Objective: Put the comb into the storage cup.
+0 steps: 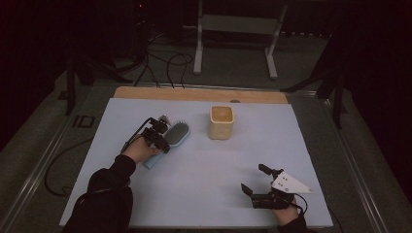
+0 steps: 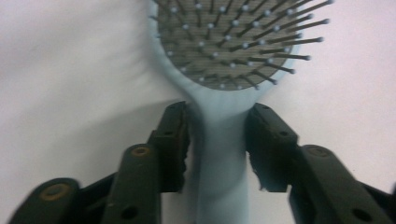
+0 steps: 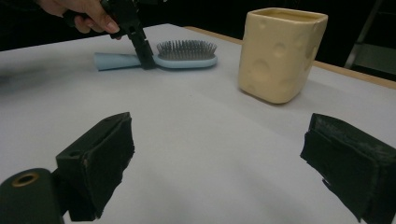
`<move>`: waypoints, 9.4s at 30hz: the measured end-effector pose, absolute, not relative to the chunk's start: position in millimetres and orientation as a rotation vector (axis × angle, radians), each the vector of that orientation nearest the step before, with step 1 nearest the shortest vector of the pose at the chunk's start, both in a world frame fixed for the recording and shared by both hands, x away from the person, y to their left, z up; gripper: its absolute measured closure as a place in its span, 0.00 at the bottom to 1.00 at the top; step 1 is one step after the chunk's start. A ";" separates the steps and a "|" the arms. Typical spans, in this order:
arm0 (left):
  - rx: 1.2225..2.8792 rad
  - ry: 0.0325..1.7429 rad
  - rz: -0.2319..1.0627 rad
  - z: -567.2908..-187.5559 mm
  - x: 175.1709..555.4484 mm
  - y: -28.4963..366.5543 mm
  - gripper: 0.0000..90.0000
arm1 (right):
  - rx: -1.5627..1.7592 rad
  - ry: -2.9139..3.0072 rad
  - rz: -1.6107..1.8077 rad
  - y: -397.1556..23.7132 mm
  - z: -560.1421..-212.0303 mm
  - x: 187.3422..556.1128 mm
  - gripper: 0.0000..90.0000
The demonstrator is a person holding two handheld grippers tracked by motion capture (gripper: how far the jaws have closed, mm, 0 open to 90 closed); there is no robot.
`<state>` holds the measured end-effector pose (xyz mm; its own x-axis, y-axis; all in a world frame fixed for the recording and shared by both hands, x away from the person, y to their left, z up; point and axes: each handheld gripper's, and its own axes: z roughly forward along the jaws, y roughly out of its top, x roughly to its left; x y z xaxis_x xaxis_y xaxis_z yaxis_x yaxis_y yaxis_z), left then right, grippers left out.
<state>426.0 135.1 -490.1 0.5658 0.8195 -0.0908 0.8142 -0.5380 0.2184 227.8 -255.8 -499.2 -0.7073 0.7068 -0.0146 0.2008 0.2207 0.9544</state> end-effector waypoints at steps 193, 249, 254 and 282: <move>1.622 0.625 0.365 -420.4 487.2 -12.7 0.78 | 0.890 1.996 1.575 -270.5 -497.5 228.9 0.09; 1.776 0.676 0.312 -439.3 463.0 3.9 0.00 | 0.885 2.015 1.566 -267.5 -499.0 228.5 0.09; 1.814 0.681 0.265 -439.7 463.9 3.1 0.00 | 0.876 2.018 1.564 -267.1 -499.5 229.0 0.09; 1.923 0.601 0.189 -423.2 451.8 17.5 0.00 | 0.887 2.010 1.557 -268.1 -499.2 229.4 0.09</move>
